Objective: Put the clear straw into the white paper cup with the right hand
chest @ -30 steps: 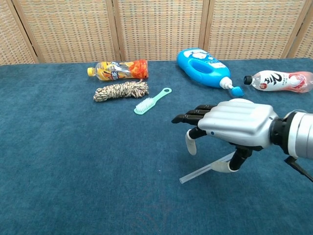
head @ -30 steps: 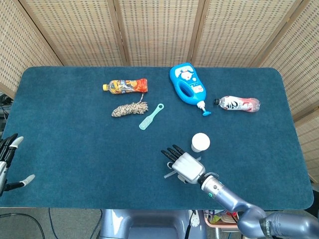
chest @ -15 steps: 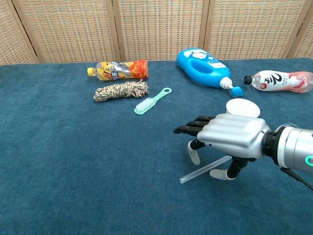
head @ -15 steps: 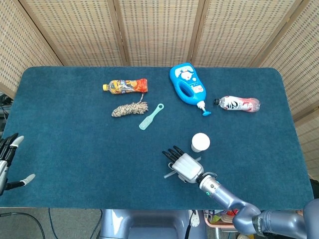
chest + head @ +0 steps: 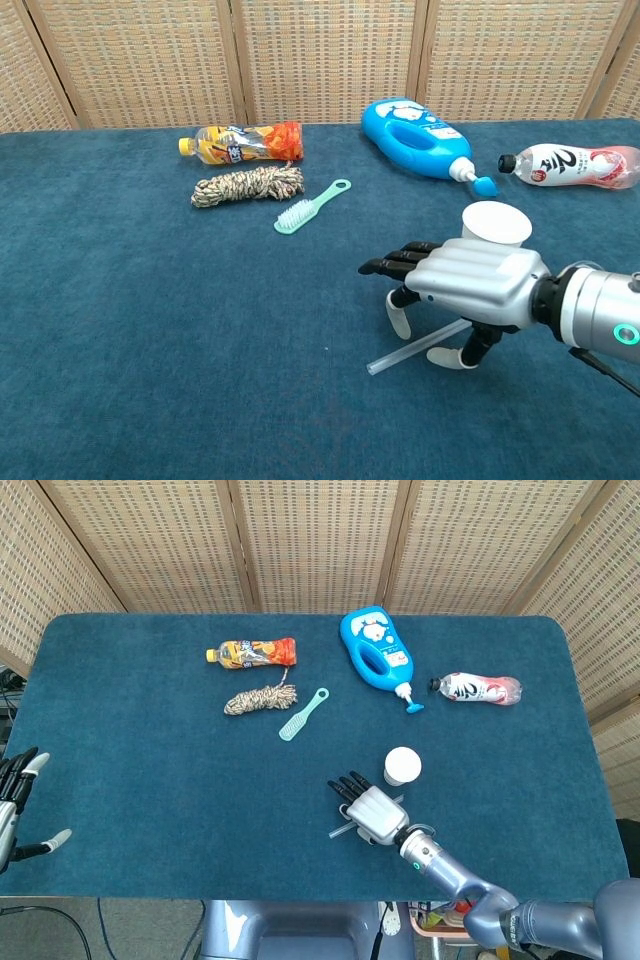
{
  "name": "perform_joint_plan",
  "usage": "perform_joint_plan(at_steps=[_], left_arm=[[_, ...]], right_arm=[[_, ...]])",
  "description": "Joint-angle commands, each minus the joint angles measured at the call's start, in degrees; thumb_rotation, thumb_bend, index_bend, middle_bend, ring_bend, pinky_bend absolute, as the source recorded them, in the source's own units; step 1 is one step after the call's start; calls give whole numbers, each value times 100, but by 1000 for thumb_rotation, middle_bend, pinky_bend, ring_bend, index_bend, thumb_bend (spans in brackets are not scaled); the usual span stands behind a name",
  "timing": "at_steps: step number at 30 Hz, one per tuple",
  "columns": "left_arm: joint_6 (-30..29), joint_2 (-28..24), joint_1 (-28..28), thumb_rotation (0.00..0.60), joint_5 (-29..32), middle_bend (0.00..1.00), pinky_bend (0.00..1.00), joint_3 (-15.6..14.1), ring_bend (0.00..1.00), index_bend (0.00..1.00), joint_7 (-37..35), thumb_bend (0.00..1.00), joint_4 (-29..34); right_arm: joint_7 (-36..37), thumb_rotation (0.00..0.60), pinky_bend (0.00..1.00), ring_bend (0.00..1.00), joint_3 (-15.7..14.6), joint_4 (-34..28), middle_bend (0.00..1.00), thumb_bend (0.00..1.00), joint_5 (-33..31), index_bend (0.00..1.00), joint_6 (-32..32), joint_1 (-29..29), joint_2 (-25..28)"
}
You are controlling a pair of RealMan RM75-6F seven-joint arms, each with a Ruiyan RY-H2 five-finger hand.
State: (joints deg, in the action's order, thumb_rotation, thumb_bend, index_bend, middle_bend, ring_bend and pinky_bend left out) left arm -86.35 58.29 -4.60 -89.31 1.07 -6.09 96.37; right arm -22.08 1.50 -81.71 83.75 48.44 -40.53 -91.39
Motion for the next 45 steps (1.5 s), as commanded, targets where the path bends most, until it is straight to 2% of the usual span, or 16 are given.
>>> perform_joint_plan(at_steps=[1, 18, 26, 30, 32, 35, 41, 44, 45], left_arm=[[10, 1, -5, 600, 3, 0, 0, 0, 0, 0, 4, 115, 0], [35, 18, -15, 600, 27, 0, 0, 1, 0, 0, 51, 114, 11], [54, 5, -25, 600, 42, 0, 0, 7, 0, 0, 20, 114, 10], [47, -8, -23, 600, 32, 0, 0, 4, 0, 0, -21, 115, 6], [34, -12, -17, 600, 9, 0, 0, -6, 0, 0, -43, 114, 1], [23, -15, -13, 600, -14, 0, 0, -14, 0, 0, -57, 114, -2], [5, -17, -7, 600, -45, 0, 0, -26, 0, 0, -51, 114, 8], [14, -8, -7, 600, -62, 0, 0, -42, 0, 0, -20, 115, 11], [20, -4, -11, 600, -62, 0, 0, -43, 0, 0, -8, 115, 15]], right_arm=[[51, 600, 0, 0, -19, 34, 0, 432, 10, 486, 13, 3, -22], [593, 600, 0, 0, -273, 547, 7, 432, 342, 610, 242, 97, -227], [864, 600, 0, 0, -266, 440, 27, 432, 449, 626, 405, 122, -162], [1159, 600, 0, 0, -250, -3, 31, 432, 600, 626, 623, 144, 132], [1476, 600, 0, 0, -198, -541, 32, 432, 694, 626, 841, 180, 467], [1959, 600, 0, 0, -164, -1247, 36, 432, 671, 630, 885, 191, 960], [2562, 600, 0, 0, -12, -2010, 43, 432, 538, 633, 888, 167, 1514], [3009, 600, 0, 0, 208, -2423, 63, 432, 322, 633, 916, 151, 1844], [3330, 600, 0, 0, 460, -2561, 68, 433, 63, 633, 1028, 166, 1995]])
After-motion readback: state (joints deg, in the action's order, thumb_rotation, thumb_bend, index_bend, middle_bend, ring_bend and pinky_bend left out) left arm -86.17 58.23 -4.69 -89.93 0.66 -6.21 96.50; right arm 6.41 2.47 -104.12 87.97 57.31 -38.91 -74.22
